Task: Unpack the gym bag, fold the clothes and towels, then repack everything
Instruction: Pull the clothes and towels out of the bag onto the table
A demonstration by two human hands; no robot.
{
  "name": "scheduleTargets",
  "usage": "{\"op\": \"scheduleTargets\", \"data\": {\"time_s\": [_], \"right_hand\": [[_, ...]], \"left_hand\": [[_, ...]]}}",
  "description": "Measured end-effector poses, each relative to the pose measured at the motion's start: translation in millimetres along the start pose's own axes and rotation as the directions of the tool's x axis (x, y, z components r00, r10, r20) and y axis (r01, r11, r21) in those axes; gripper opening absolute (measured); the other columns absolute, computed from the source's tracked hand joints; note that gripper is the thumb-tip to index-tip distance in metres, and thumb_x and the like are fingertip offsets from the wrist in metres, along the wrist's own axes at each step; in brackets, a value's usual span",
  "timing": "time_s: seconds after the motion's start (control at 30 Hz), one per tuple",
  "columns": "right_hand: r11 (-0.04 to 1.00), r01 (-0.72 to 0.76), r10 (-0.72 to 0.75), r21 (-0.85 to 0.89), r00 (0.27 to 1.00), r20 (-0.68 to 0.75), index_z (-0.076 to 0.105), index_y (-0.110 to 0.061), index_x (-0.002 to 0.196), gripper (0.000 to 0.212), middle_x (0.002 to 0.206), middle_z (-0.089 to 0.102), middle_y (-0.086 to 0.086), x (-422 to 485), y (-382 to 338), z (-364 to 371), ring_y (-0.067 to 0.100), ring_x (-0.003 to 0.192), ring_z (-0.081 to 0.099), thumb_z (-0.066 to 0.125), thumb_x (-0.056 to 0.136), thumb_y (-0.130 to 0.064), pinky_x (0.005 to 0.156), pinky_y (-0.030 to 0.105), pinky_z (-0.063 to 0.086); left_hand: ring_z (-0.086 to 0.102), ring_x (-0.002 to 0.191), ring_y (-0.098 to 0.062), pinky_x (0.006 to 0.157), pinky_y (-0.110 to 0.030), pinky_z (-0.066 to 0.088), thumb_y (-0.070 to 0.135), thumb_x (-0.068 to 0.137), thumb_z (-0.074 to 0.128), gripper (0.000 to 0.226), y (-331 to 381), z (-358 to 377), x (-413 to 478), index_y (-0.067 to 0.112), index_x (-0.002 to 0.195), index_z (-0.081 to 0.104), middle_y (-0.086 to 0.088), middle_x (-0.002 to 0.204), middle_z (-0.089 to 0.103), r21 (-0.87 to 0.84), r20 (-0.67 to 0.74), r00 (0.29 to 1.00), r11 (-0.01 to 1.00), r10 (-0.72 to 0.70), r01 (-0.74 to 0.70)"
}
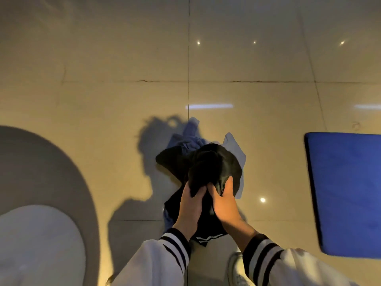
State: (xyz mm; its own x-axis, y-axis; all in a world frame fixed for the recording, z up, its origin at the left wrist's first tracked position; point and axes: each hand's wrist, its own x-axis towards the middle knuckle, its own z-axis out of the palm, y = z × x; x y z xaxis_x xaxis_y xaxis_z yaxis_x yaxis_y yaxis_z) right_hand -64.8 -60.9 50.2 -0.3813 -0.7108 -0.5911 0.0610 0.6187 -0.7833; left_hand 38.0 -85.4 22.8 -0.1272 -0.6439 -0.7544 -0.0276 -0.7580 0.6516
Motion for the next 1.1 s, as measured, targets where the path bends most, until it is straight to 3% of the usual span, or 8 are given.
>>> {"op": "scheduleTargets", "data": {"time_s": [0.07,0.17,0.23,0.3,0.43,0.6,0.87,1.1], "right_hand": [[0.997,0.066,-0.067,-0.030,0.996,-0.052,0.019,-0.032,0.156,0.071,0.132,0.051,-0.022,-27,-44,-3,0.010,0.124,0.052,0.061,0.098,-0.025,0.103,0.030,0.040],[0.991,0.129,-0.130,-0.021,0.990,-0.060,0.023,-0.027,0.155,0.072,0.120,0.054,-0.024,-75,-118,-5,-0.006,0.106,0.057,0.064,0.097,-0.019,0.104,0.043,0.047],[0.981,0.195,-0.193,0.024,0.980,-0.050,0.036,-0.024,0.147,0.061,0.115,0.054,-0.024,-116,-175,-6,-0.009,0.100,0.056,0.065,0.093,-0.029,0.102,0.041,0.048],[0.962,0.238,-0.231,0.134,0.971,-0.066,0.049,-0.022,0.122,0.047,0.101,0.057,-0.016,-156,-228,-5,0.005,0.095,0.058,0.063,0.082,-0.044,0.093,0.032,0.048],[0.949,0.287,-0.299,0.128,0.951,0.080,0.044,-0.033,0.140,0.049,0.129,0.061,-0.003,-217,-300,15,0.022,0.128,0.055,0.054,0.100,-0.006,0.105,0.037,0.045],[0.925,0.368,-0.381,0.100,0.894,0.235,0.033,-0.046,0.145,0.061,0.134,0.058,-0.011,-294,-382,67,0.014,0.125,0.055,0.064,0.095,-0.028,0.104,0.040,0.047],[0.875,0.453,-0.478,0.171,0.753,0.453,0.033,-0.038,0.149,0.058,0.124,0.061,-0.013,-406,-465,203,0.012,0.116,0.059,0.059,0.099,-0.026,0.099,0.036,0.049],[0.883,0.449,-0.426,0.134,0.648,0.631,0.028,-0.041,0.151,0.062,0.131,0.060,-0.006,-474,-458,322,0.015,0.116,0.060,0.060,0.099,-0.029,0.102,0.040,0.050]], "left_hand": [[0.064,0.116,-0.014,0.107,-0.047,0.047,0.036,0.090,0.065,0.038,44,-1,-40,0.045,0.125,0.058,0.011,0.120,0.070,0.003,0.008,0.999,0.999,0.034,-0.034],[0.063,0.115,-0.018,0.107,-0.049,0.046,0.034,0.089,0.061,0.042,110,-5,-105,0.040,0.131,0.055,0.006,0.121,0.069,0.030,0.000,0.997,0.997,0.077,-0.077],[0.064,0.115,-0.019,0.106,-0.051,0.046,0.038,0.085,0.060,0.049,153,-11,-150,0.038,0.134,0.054,0.005,0.121,0.069,0.060,-0.010,0.994,0.992,0.111,-0.110],[0.061,0.117,-0.016,0.107,-0.049,0.046,0.041,0.083,0.059,0.055,193,-19,-194,0.040,0.138,0.051,0.011,0.123,0.067,0.102,-0.044,0.985,0.981,0.167,-0.162],[0.061,0.117,-0.016,0.107,-0.046,0.046,0.033,0.087,0.061,0.051,266,-50,-275,0.037,0.138,0.053,0.009,0.126,0.065,0.133,-0.118,0.947,0.950,0.297,-0.281],[0.066,0.088,0.009,0.076,-0.010,0.049,0.015,0.096,0.064,0.026,342,-112,-378,0.028,0.119,0.061,0.009,0.103,0.071,0.078,-0.205,0.875,0.899,0.438,-0.432],[0.070,0.104,-0.013,0.096,-0.039,0.057,0.030,0.096,0.066,0.035,394,-258,-486,0.034,0.130,0.059,0.008,0.111,0.074,-0.083,-0.452,0.744,0.807,0.493,-0.585],[0.068,0.104,-0.010,0.094,-0.033,0.057,0.026,0.098,0.065,0.032,373,-382,-527,0.033,0.129,0.058,0.008,0.114,0.071,-0.085,-0.648,0.622,0.770,0.440,-0.632]]}}
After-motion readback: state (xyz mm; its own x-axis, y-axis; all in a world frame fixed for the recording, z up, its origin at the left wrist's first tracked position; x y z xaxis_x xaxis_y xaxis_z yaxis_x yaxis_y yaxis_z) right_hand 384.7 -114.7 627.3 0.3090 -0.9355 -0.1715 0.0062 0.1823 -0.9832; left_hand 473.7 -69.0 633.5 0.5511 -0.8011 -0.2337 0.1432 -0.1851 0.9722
